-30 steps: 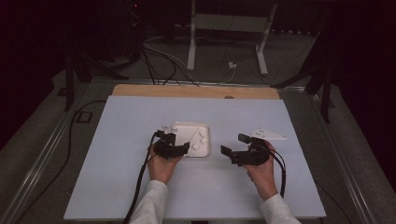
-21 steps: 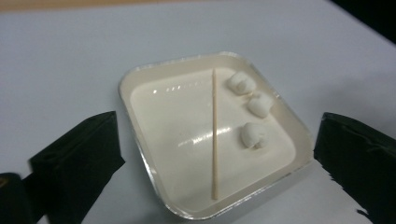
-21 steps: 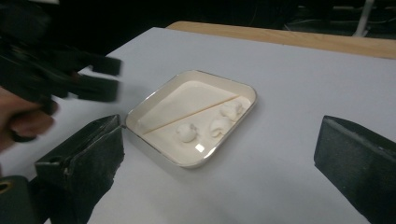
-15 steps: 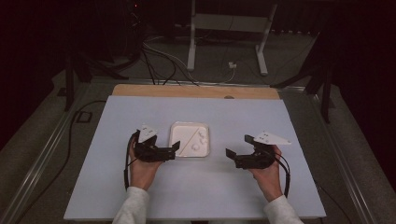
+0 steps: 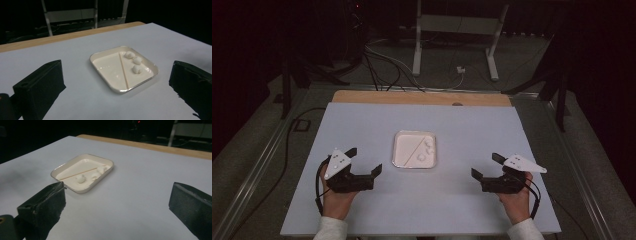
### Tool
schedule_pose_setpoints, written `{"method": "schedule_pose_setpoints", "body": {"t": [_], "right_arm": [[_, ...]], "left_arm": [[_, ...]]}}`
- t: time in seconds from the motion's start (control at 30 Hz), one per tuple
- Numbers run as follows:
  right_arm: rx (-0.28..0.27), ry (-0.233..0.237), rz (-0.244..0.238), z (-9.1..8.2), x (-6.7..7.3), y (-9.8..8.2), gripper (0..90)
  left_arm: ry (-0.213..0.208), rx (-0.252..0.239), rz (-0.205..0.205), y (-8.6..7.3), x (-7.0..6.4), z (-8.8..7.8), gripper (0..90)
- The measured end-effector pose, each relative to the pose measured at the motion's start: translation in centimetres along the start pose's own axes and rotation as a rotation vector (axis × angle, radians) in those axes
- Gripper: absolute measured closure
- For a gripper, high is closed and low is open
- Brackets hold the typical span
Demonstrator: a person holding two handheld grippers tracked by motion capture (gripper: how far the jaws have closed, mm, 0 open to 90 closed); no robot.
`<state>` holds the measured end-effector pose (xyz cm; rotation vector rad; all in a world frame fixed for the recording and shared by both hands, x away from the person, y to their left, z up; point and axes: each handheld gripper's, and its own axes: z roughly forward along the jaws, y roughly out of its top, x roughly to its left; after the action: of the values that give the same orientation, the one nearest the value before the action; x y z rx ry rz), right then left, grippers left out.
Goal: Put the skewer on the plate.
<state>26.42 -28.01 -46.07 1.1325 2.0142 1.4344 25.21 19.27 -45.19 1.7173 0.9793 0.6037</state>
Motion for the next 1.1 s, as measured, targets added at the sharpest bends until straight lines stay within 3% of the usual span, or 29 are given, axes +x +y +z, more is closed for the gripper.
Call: {"method": "schedule_pose_setpoints", "body": {"t": [0.37, 0.5, 0.93, 1.1], "right_arm": [[0.004, -0.042, 0.003, -1.8, -1.3, -2.1, 0.7], [-0.023, -0.046, 0.019, -2.4, -1.7, -2.4, 0.8], [-0.051, -0.08, 0.035, -3.5, -2.9, -3.1, 0.7], [-0.032, -0.082, 0.034, -3.4, -2.9, -3.2, 0.7]], "left_arm": [[0.066, -0.041, 0.008, -1.8, 1.1, -3.0, 0.7], [0.098, -0.06, 0.011, -2.4, 1.4, -3.8, 0.7], [0.15, -0.089, -0.019, -3.4, 2.6, -5.2, 0.7], [0.157, -0.091, -0.028, -3.5, 2.9, -5.3, 0.7]]}}
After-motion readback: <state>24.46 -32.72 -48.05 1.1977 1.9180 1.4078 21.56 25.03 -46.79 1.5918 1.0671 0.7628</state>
